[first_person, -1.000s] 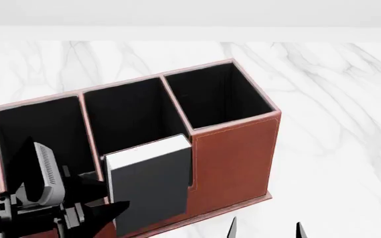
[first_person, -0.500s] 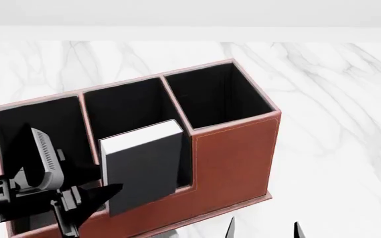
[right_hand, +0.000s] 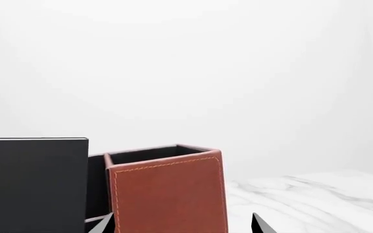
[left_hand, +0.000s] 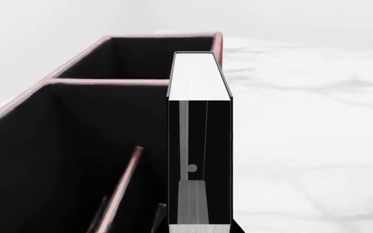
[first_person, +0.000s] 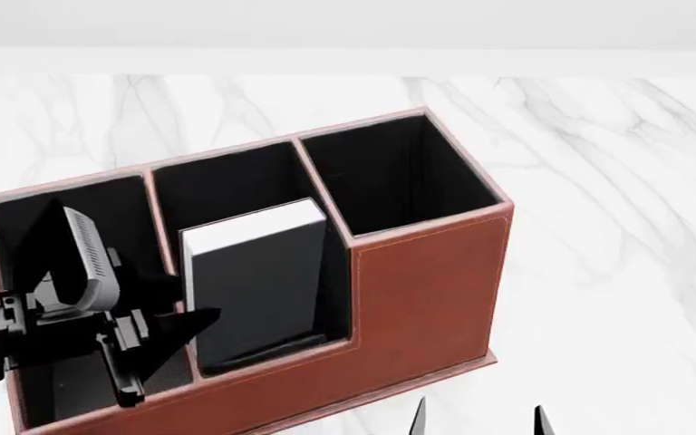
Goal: Pick up the book and place it in the back compartment of the caddy.
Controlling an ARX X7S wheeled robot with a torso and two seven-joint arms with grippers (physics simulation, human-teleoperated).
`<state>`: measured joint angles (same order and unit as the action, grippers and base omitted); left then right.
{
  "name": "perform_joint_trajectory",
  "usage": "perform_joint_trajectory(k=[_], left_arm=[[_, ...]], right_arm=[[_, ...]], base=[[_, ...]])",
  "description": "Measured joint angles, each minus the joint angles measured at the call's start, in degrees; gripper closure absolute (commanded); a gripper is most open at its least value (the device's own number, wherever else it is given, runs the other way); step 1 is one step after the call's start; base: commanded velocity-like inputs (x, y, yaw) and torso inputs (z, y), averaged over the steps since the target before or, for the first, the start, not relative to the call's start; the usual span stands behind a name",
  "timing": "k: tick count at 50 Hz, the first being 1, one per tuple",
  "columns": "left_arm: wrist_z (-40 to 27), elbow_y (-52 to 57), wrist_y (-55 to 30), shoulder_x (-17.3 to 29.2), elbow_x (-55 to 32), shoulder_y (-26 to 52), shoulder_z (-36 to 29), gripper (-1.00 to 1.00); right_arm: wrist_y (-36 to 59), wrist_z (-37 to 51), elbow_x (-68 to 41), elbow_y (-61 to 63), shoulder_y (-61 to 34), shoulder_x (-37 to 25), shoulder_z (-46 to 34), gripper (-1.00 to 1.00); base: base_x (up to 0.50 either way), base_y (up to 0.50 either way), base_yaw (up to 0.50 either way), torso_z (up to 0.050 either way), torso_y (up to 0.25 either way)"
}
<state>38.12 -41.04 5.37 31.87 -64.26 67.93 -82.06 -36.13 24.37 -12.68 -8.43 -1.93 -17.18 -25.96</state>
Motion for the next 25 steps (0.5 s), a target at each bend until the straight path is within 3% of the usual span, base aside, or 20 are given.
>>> perform_joint_trajectory(k=[25], left_arm=[[11.9, -22.3, 2.7, -10.5, -1.4, 1.2, 0.6, 1.0]], right_arm=[[-0.2, 0.0, -0.1, -0.4, -0.2, 0.0, -0.3, -1.0]], base=[[0.0, 0.0, 0.0, 0.0, 0.002]])
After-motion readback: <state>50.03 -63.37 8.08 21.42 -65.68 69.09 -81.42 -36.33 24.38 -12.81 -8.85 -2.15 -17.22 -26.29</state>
